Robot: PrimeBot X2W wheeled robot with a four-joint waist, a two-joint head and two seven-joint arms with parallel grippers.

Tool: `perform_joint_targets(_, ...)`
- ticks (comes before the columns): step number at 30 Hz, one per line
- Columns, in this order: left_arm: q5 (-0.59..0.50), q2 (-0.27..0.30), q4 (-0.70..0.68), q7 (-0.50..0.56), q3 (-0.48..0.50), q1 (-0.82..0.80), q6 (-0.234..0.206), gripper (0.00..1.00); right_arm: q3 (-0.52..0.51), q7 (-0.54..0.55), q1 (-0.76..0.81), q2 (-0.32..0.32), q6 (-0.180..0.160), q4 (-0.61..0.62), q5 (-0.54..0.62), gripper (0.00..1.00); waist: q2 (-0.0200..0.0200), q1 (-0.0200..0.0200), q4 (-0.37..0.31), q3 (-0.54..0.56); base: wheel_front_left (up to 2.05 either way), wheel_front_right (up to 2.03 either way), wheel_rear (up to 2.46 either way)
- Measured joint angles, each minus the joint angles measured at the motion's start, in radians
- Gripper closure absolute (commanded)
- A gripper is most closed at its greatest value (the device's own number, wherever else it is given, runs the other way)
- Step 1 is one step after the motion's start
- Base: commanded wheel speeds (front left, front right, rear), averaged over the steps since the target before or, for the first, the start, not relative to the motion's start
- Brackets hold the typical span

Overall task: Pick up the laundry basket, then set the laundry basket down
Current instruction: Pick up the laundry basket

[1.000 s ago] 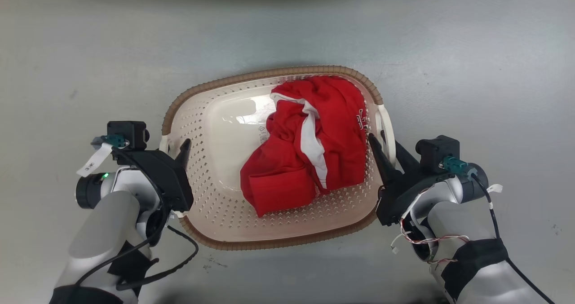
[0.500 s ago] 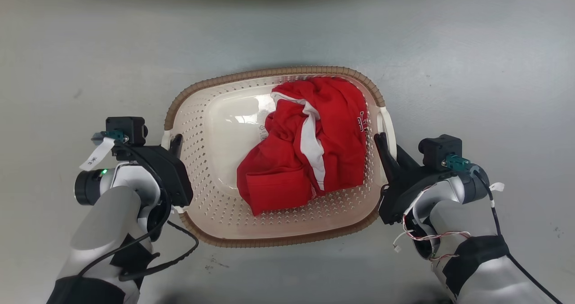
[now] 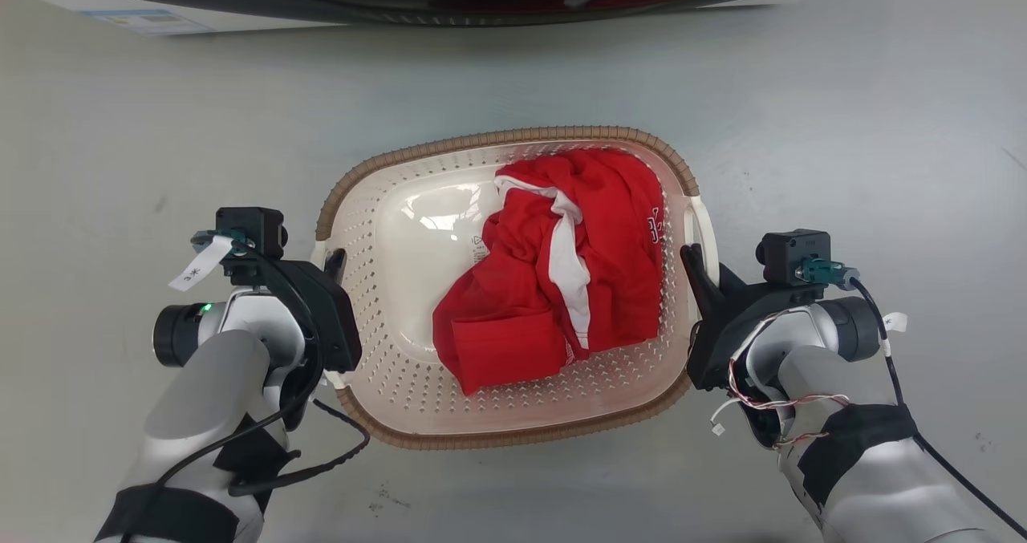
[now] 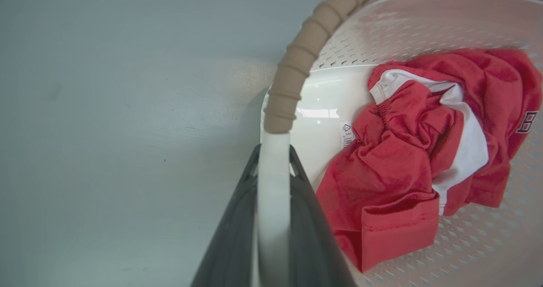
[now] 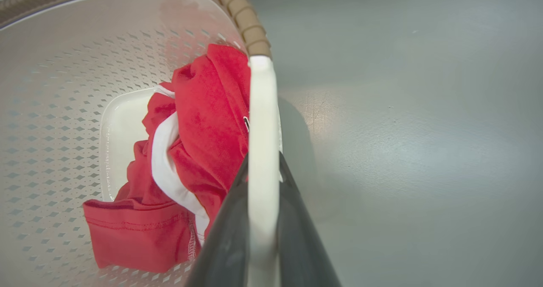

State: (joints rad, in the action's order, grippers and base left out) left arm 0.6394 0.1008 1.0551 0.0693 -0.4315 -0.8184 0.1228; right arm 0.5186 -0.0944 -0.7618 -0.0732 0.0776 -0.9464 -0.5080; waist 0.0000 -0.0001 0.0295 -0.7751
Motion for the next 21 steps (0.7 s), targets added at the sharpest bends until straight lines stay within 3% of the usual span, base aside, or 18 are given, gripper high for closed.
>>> perform_joint_targets(21, 0.121, -0.013, 0.056, 0.163, -0.073, 0.035, 0.0, 1.0, 0.005, 0.156, -0.009, 0.014, 0.037, -0.178, -0.074, 1.0, 0.0, 0.0, -0.008, 0.217, 0.0, 0.0, 0.0)
